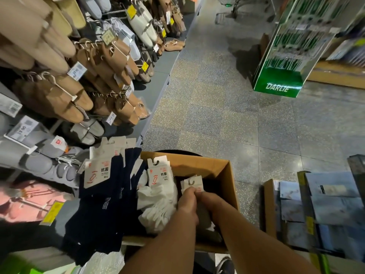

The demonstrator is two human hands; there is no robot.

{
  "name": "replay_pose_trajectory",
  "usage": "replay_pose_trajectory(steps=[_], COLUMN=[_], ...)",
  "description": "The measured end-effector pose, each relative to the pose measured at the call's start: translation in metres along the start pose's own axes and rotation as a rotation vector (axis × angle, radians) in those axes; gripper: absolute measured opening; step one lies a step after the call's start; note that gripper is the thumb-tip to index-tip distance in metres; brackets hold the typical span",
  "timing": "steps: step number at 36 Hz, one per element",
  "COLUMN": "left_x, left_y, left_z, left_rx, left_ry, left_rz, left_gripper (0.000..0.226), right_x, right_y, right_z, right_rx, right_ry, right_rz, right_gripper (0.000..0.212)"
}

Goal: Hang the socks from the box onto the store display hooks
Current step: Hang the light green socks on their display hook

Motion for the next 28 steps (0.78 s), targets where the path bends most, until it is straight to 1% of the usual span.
replay_pose_trajectory(steps=[1,3,4,6,7,9,10,13,14,16,17,18,19,20,21,22,23,25,28], left_x=[-0.004,-0.007,-0.014,-0.019,-0.024,-0.029,-0.032,-0.051,-0.060,-0.067,-0.073,-0.085,-0.099,-0.113,-0.128,-0.140,-0.149,-0.177,-0.215], left_y=[0.001,0.002,0.003,0.005,0.008,0.013,0.016,0.033,0.040,0.048,0.053,0.057,0.061,0.064,0.065,0.064,0.064,0.061,0.058], left_z=[-0.001,-0.001,-0.001,-0.001,0.000,0.005,0.006,0.010,0.010,0.015,0.015,0.012,0.010,0.007,0.007,0.006,0.005,0.005,0.007], left_rx=[-0.011,-0.025,-0.056,-0.082,-0.107,-0.135,-0.145,-0.176,-0.174,-0.140,-0.097,-0.070,-0.042,-0.017,-0.007,0.011,0.036,0.064,-0.027], left_ry=[0.010,0.029,0.045,0.068,0.061,0.047,0.039,0.023,-0.016,-0.108,-0.155,-0.175,-0.182,-0.200,-0.228,-0.244,-0.238,-0.181,-0.069], left_rz=[0.021,0.053,0.046,0.073,0.084,0.108,0.115,0.173,0.211,0.271,0.308,0.334,0.383,0.419,0.457,0.498,0.540,0.644,0.768], left_gripper=[0.032,0.033,0.030,0.025,0.033,0.059,0.057,0.042,0.039,0.038,0.035,0.029,0.025,0.028,0.029,0.029,0.028,0.027,0.031], right_x=[0.001,-0.011,-0.016,-0.020,-0.022,-0.030,-0.035,-0.052,-0.058,-0.070,-0.079,-0.086,-0.089,-0.093,-0.099,-0.109,-0.122,-0.150,-0.187], right_y=[0.000,-0.003,-0.005,-0.005,-0.005,-0.008,-0.009,-0.018,-0.023,-0.035,-0.042,-0.048,-0.053,-0.057,-0.062,-0.066,-0.070,-0.079,-0.084], right_z=[0.000,0.000,0.001,0.001,0.000,-0.002,-0.003,-0.009,-0.012,-0.017,-0.019,-0.022,-0.026,-0.030,-0.032,-0.034,-0.035,-0.035,-0.031], right_rx=[-0.004,-0.034,-0.047,-0.035,-0.031,-0.051,-0.050,-0.019,-0.022,-0.059,-0.081,-0.096,-0.080,-0.075,-0.089,-0.112,-0.132,-0.161,-0.234], right_ry=[0.003,0.032,0.044,0.068,0.090,0.134,0.151,0.156,0.155,0.146,0.134,0.113,0.079,0.044,0.001,-0.036,-0.051,-0.106,-0.182], right_rz=[-0.007,-0.023,-0.040,-0.077,-0.107,-0.199,-0.241,-0.356,-0.386,-0.433,-0.462,-0.502,-0.538,-0.552,-0.564,-0.582,-0.609,-0.675,-0.754], right_gripper=[0.032,0.022,0.018,0.017,0.017,0.018,0.018,0.015,0.013,0.007,0.008,0.017,0.030,0.041,0.046,0.043,0.036,0.024,0.024])
Point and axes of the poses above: each hand's wrist, its own x-axis towards the middle knuckle, its own z-axis out of the palm, y = z × x, the point moved 3 cm from there along x, towards the middle knuckle
